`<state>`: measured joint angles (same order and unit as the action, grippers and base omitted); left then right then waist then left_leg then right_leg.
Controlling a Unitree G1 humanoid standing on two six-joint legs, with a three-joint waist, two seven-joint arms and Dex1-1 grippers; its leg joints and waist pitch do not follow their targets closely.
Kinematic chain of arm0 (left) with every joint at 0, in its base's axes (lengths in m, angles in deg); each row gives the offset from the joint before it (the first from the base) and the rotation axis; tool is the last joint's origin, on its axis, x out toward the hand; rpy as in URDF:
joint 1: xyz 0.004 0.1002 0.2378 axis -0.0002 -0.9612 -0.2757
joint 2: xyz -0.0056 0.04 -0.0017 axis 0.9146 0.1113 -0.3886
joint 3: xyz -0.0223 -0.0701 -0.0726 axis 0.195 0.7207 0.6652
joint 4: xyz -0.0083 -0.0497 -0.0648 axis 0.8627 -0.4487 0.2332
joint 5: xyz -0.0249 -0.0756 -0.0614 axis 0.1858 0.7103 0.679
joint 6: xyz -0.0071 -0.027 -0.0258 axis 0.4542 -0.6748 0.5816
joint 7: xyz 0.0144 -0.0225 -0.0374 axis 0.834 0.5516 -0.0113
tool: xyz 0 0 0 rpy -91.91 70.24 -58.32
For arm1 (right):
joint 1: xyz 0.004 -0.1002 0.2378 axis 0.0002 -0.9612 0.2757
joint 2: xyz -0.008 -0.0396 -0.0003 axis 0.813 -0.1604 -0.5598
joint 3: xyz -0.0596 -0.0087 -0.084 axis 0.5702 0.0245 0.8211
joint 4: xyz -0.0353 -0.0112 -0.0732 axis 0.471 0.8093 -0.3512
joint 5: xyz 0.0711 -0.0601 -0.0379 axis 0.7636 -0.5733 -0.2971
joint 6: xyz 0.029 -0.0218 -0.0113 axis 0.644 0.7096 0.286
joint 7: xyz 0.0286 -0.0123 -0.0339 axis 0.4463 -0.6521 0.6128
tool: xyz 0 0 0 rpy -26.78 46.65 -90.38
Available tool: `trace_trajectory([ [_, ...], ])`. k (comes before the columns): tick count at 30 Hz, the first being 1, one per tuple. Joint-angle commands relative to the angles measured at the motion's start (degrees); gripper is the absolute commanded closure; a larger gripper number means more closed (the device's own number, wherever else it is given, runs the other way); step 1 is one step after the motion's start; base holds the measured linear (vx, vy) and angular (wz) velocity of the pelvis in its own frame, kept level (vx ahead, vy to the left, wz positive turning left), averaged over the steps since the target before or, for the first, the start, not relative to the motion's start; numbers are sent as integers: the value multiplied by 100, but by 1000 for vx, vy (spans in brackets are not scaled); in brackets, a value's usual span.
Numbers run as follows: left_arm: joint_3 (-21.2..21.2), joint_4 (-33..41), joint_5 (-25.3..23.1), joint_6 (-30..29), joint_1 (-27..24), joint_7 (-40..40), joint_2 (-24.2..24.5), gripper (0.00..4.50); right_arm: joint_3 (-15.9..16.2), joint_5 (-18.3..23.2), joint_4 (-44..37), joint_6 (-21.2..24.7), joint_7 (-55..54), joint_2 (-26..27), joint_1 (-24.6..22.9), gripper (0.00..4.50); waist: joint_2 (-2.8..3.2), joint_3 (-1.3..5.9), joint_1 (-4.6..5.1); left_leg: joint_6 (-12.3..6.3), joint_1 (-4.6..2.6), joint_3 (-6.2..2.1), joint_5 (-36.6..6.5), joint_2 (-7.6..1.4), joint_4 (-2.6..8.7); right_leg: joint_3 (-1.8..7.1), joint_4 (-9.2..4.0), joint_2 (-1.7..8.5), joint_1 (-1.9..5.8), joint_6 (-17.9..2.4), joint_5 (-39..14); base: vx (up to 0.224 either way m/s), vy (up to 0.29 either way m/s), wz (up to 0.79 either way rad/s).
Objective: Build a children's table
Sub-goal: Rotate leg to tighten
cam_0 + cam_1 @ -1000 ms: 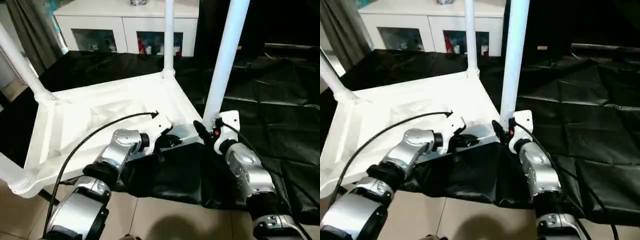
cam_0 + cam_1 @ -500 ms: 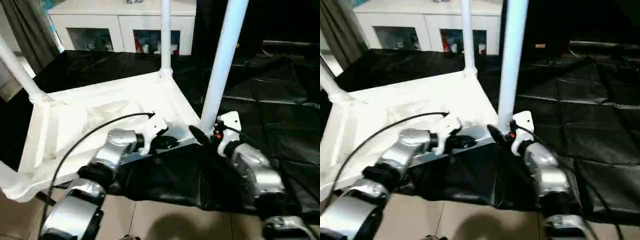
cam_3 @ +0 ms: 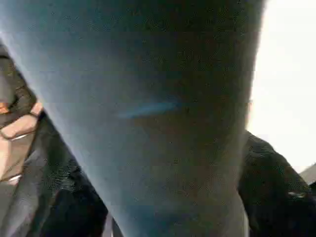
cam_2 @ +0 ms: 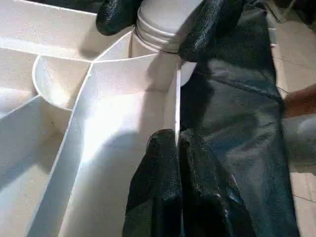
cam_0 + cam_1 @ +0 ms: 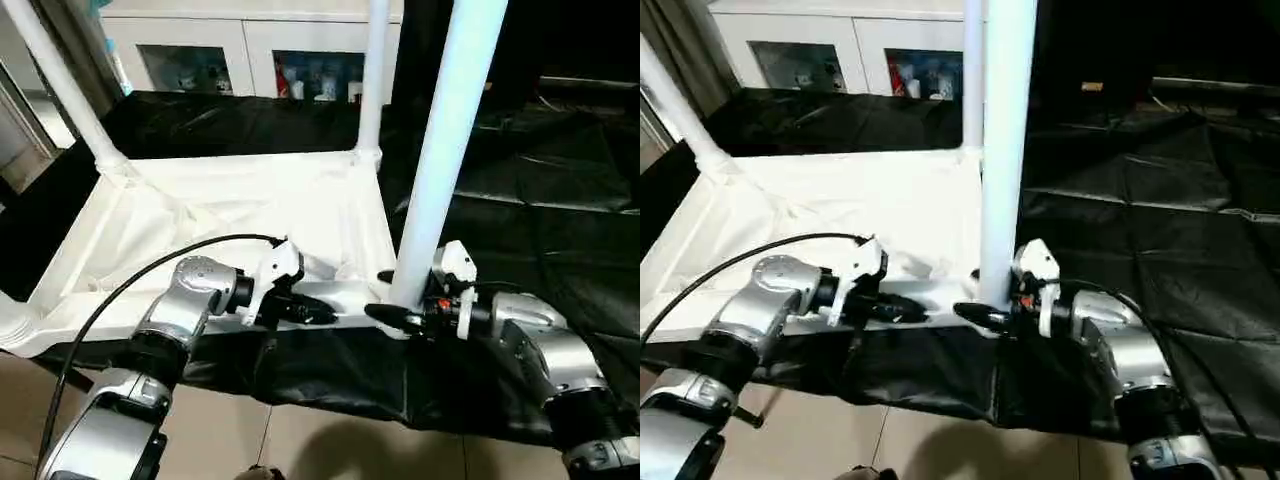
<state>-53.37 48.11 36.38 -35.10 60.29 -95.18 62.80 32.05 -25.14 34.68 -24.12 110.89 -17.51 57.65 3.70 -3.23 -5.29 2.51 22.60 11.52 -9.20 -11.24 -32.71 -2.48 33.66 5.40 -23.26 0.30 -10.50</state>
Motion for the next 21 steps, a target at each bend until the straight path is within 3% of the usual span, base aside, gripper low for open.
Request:
trace_trajectory([
  [1,20,236,175,-28,-3,-160,22,450,82,13,-78,42,88,-61,10,150,-83,383,-12,-544,-141,-67,-1052,-196,312,131,-287,266,275,-1614,-471,0,0,0],
  [7,9,294,199,-78,-35,-122,6,450,128,48,-100,59,77,-10,-31,176,-102,378,-11,-546,-132,-69,-1008,-192,303,131,-279,261,271,-1601,-526,0,0,0],
  [10,84,112,44,107,27,485,-144,450,51,-139,53,-19,-467,177,-43,178,-89,376,-3,-477,-140,-75,-1093,-194,313,134,-289,260,262,-1571,-645,0,0,0],
  [11,163,-149,-140,214,147,1160,-287,450,-48,-360,321,-129,-1187,392,10,178,-88,354,22,-400,-132,-74,-1195,-190,324,137,-315,261,234,-1544,-772,0,0,0],
  [14,222,-367,-281,212,263,1734,-408,450,-151,-575,641,-119,-2009,605,95,178,-97,332,54,-190,-171,-82,-1496,-167,358,149,-374,266,220,-1398,-1349,0,0,0],
  [16,388,-625,-312,174,435,2513,-661,450,-310,-851,1156,-216,-3304,929,210,178,-113,313,84,19,-202,-102,-1802,-156,396,159,-442,287,211,-1171,-2007,0,0,0],
  [18,433,-799,-343,163,554,3044,-933,450,-493,-822,1367,-106,-4148,1338,224,178,-105,306,90,49,-222,-112,-1914,-142,408,171,-484,277,186,-1023,-2236,0,0,0],
  [21,405,-854,-349,166,594,3220,-1118,450,-498,-799,1361,-113,-4396,1614,212,178,-104,306,90,48,-213,-122,-1954,-149,427,181,-492,275,178,-975,-2189,0,0,0],
])
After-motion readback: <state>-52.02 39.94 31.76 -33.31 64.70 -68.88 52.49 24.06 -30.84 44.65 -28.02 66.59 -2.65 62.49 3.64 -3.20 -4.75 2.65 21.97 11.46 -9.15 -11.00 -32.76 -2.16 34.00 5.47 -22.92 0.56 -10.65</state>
